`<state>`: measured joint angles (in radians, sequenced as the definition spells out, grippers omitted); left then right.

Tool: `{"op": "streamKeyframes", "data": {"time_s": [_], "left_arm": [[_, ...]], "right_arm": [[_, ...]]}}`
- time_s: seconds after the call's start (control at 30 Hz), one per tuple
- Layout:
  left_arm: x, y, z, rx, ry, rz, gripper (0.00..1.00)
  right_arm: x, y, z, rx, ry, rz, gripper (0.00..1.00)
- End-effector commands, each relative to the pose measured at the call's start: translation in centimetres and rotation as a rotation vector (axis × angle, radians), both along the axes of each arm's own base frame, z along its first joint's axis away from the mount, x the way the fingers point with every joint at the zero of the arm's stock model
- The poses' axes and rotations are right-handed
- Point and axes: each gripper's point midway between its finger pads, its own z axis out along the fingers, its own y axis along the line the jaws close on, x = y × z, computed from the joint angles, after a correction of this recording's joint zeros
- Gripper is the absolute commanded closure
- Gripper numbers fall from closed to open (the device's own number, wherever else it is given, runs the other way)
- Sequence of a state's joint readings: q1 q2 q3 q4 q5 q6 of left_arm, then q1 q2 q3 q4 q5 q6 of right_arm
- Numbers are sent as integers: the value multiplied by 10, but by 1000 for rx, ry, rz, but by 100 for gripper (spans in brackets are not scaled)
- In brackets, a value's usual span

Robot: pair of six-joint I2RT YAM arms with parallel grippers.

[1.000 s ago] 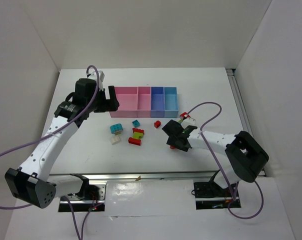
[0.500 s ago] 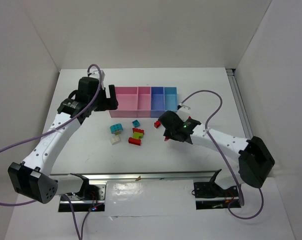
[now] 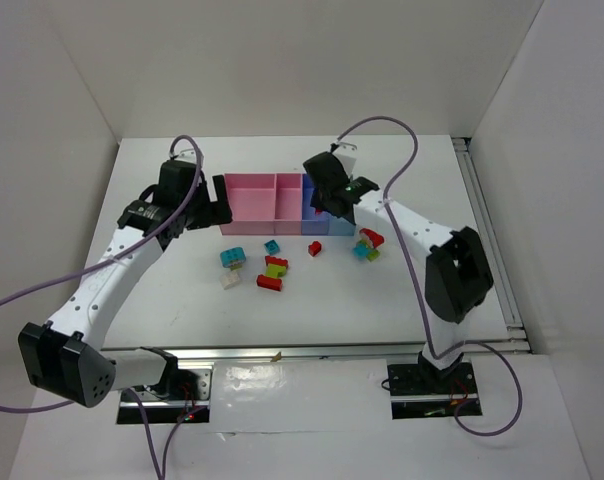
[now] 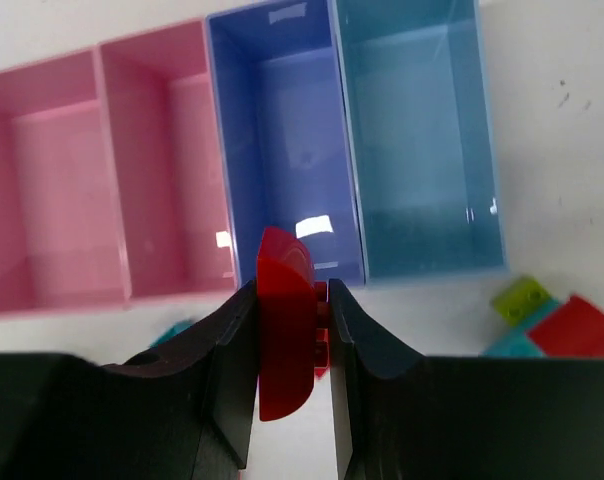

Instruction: Sort the legos into containers by color

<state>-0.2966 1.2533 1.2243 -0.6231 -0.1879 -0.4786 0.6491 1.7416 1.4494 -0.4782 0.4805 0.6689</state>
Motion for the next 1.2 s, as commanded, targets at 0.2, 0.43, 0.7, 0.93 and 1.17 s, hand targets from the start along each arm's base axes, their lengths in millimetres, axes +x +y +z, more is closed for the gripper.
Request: {"op": "streamKeyframes", "data": {"time_s": [0.2,0.43,0.7,0.93,1.17], "left_arm": [[-6,-1,-6,-17,42,1,0],[-6,-5,-16,-28,76,-7,0],[-7,-3,-20,-13,83,-6,0],[-2,-4,-12,-18,65,-6,0],[3,-9,-15,-20,80,-26,0]], "right_arm": [[82,16,7,7,-65,64,82],[95,14,-18,-26,-20,67,32],[45,-10,35,-13,-98,68,21],[-56,-10,-43,35,82,116,10],[-69,12,-86,52,146,106,10]]}}
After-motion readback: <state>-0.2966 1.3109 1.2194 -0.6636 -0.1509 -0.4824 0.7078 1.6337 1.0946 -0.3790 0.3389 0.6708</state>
